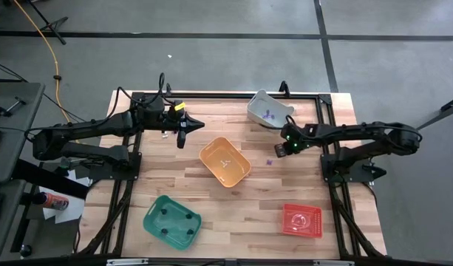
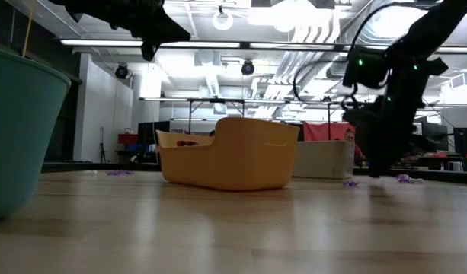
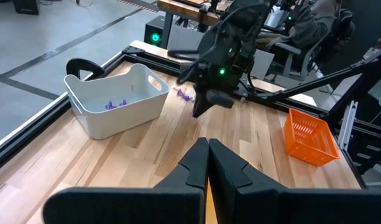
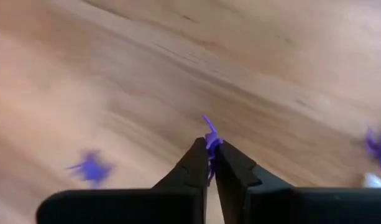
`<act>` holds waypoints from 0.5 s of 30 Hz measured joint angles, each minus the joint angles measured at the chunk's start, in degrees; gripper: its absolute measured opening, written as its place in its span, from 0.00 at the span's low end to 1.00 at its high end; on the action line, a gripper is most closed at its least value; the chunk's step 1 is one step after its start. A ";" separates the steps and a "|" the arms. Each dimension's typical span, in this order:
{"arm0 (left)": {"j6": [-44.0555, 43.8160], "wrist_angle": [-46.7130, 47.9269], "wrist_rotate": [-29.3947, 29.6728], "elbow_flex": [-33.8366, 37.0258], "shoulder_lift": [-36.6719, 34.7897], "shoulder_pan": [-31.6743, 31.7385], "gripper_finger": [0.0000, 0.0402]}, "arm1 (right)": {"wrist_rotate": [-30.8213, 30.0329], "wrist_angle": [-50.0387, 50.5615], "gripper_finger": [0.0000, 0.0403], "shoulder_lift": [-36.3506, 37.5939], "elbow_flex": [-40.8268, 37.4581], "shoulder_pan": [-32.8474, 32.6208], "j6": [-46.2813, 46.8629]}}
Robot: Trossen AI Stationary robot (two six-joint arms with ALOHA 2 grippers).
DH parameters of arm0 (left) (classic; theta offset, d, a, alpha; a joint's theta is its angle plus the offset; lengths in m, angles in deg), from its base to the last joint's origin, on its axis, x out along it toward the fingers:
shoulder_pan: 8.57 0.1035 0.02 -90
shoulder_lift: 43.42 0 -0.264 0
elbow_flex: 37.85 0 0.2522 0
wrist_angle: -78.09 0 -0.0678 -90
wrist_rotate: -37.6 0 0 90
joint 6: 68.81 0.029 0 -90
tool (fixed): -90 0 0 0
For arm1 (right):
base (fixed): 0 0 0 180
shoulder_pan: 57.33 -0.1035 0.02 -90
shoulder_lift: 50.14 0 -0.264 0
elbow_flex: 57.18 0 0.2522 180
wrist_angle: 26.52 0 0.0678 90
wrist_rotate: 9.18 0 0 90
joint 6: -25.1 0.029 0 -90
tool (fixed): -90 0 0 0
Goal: Sort Halloween decoration
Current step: Put the purple spider toy into the orange bin
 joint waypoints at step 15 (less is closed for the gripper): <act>-0.02 0.34 0.00 0.00 0.00 0.00 0.00 | 6.76 -20.87 0.00 11.61 15.22 -0.39 -25.81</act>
